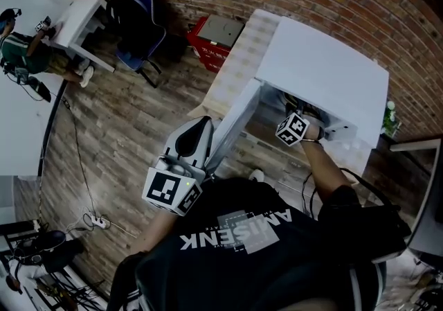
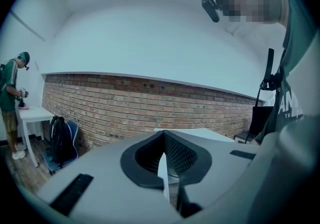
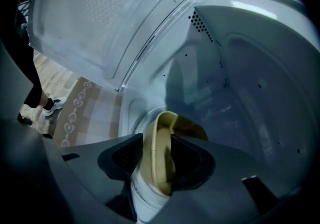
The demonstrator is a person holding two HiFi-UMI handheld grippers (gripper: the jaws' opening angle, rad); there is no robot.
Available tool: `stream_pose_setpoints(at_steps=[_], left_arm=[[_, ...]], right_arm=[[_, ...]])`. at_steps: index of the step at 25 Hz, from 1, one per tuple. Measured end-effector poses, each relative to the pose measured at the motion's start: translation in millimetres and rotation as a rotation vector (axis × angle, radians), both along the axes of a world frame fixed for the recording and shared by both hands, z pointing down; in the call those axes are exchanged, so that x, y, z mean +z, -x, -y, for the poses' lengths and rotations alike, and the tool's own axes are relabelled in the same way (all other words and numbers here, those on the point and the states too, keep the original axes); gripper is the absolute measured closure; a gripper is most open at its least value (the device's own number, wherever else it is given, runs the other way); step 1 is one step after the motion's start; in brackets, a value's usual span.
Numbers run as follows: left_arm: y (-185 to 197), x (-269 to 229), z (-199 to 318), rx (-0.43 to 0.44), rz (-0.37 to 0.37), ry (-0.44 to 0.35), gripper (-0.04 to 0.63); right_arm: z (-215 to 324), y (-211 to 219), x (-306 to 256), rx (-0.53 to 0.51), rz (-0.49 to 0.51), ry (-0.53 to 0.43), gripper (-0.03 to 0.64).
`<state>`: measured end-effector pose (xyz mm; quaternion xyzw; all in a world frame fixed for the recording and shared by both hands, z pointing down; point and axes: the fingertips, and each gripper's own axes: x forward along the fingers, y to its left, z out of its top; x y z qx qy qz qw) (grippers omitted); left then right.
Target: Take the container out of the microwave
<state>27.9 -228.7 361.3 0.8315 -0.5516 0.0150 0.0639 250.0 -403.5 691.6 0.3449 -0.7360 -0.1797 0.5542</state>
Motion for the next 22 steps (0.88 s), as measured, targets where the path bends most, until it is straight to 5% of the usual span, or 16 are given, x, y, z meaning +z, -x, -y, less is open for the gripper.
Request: stream_pose_setpoints(at_steps=[12,22], left_arm=[[11.3,4.3,-6.0,-0.011,-0.013,0.006,0.583],[12.9,7.9,-7.5,0.039,-0.033,0.015,0.583]], right_arm=[[-4.6,-1.0,3.0,0.013,-0.007,0.054,0.519],[-26.2,12.2,-1.3,0.017,0.083,0.133,0.569]])
